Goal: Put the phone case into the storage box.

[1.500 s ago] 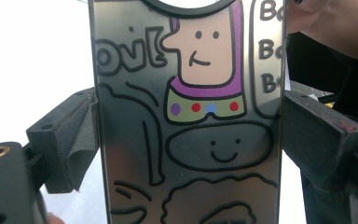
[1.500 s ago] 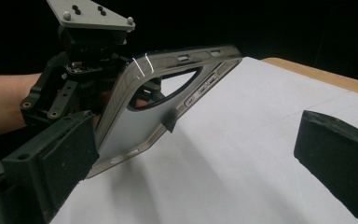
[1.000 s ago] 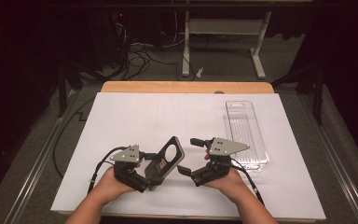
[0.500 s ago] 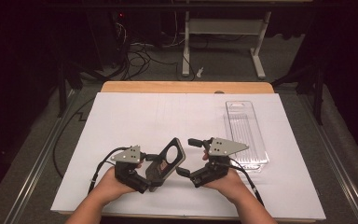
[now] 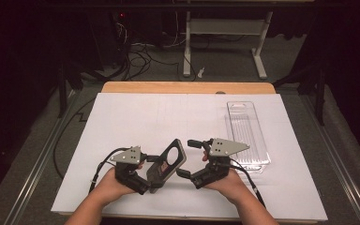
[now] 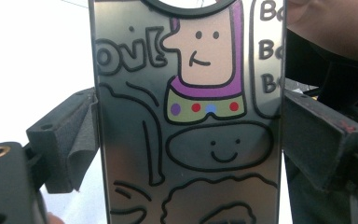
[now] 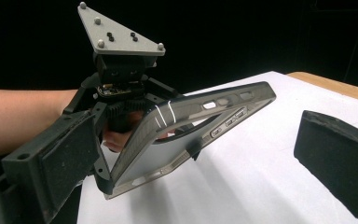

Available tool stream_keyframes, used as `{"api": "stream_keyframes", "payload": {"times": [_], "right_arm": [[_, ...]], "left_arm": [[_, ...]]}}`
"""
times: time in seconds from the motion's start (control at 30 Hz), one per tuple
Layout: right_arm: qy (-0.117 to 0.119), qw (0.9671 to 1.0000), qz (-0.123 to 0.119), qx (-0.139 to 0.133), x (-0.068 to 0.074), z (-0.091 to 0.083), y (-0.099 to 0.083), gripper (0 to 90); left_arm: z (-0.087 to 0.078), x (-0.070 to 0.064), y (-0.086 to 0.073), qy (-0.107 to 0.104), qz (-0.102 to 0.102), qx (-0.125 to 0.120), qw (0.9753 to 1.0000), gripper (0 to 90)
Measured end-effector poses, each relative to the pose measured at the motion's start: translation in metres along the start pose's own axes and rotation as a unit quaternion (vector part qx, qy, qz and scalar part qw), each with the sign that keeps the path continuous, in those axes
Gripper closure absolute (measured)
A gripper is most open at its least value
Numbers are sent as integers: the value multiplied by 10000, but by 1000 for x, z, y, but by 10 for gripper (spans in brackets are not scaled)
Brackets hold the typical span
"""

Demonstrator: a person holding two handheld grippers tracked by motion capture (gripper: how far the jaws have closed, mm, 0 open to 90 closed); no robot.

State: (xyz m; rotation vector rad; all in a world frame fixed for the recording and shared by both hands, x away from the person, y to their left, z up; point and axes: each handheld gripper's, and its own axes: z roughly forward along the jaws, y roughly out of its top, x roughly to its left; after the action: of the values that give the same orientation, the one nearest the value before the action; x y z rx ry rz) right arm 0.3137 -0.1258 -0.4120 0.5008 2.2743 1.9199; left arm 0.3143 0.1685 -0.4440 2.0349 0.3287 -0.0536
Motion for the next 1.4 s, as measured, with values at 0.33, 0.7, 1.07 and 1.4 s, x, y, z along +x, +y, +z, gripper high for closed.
{"api": "stream_keyframes", "payload": {"times": [0.33, 0.7, 1.07, 1.4], "right_arm": [[73, 10000, 39, -4, 1, 1, -1, 3], [167, 9998, 47, -22, 1, 1, -1, 3], [195, 9998, 24, -10, 2, 3, -2, 4], [262, 9996, 34, -42, 3, 3, -2, 6]], "left_arm": [[-1, -2, 1, -106, 74, -34, 9999, 128], [-2, -2, 1, -203, 88, -39, 9997, 128], [-1, -3, 2, -295, 117, -76, 9995, 128], [-1, -4, 2, -295, 163, -99, 9994, 128]]}}
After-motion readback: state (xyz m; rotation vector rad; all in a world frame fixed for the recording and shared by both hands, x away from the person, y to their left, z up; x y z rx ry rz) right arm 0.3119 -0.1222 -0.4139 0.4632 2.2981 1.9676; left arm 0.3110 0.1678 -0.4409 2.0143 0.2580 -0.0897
